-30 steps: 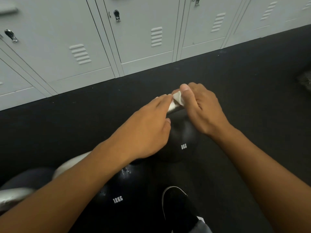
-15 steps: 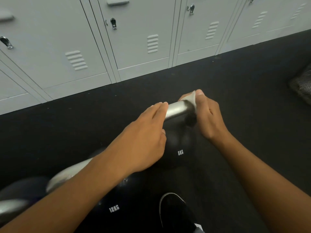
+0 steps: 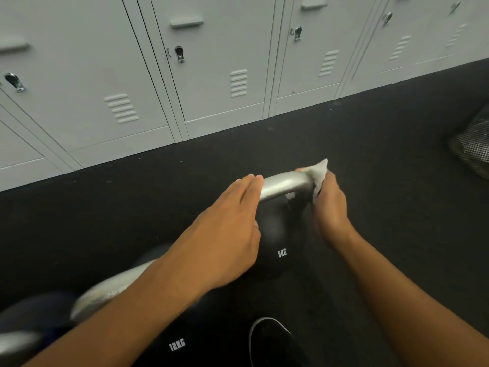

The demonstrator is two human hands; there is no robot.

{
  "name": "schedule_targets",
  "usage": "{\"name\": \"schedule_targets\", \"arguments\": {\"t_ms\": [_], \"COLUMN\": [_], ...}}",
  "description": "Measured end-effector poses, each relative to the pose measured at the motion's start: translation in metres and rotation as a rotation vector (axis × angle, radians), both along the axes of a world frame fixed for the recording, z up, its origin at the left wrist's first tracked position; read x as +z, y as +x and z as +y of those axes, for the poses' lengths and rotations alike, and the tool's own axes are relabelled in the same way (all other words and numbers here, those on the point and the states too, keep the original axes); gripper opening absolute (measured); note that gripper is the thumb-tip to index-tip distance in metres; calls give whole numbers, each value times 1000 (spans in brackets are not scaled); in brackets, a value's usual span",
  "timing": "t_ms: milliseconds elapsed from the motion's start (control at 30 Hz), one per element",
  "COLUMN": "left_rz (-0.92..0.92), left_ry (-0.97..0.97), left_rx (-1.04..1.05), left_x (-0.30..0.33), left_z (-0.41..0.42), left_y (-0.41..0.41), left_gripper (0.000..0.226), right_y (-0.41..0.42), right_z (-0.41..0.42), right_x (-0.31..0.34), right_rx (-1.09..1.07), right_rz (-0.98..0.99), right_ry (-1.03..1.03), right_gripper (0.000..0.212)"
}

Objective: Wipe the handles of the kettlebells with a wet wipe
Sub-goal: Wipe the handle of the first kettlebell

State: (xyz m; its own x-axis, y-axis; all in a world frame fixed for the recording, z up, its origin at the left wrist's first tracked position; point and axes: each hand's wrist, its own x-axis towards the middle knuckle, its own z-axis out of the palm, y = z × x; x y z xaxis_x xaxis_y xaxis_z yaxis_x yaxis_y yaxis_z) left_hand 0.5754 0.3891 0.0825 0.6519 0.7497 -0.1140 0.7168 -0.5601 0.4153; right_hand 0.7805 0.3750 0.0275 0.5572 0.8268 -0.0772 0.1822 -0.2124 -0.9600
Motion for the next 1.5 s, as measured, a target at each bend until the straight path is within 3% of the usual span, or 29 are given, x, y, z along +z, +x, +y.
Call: {"name": "schedule_targets", "arguments": {"t_ms": [133,233,433,533,800,1067,1333,1433,1500], "left_rz": [27,41,63,57,61,64,49,42,26], "left_ry": [-6,-13,-22,-12,-3,-3,21,19,16], "left_rx": [-4,0,5,0,-9,-5,-9,-5,0], "left_x": [1,3,4,3,0,0,-3,-3,-3], "left_z": [2,1,-1,1,2,2,0,1,1], "left_y": [0,1,2,2,1,3,2,2,3], "left_gripper": [72,73,74,74,75,75,75,74,72], "right_y": [-2,-3,-3,-6,-4,-11,-13,-20,-26], "right_z": [-2,0,0,-3,-6,-1,-2,-3,-7], "right_x": [-13,-14,-5,-3,-20,-9,-18,-18,-19], "right_rx": [-28,-47,-48,-52,-99,32,-136,-89,-11], "right_rz": [109,172,127,125,165,-16,249,141,-69], "right_ry": [-157,-162,-133,-110,-265,20,-146,-30,137], "right_gripper": [43,46,36,42,30,40,43,42,33]}}
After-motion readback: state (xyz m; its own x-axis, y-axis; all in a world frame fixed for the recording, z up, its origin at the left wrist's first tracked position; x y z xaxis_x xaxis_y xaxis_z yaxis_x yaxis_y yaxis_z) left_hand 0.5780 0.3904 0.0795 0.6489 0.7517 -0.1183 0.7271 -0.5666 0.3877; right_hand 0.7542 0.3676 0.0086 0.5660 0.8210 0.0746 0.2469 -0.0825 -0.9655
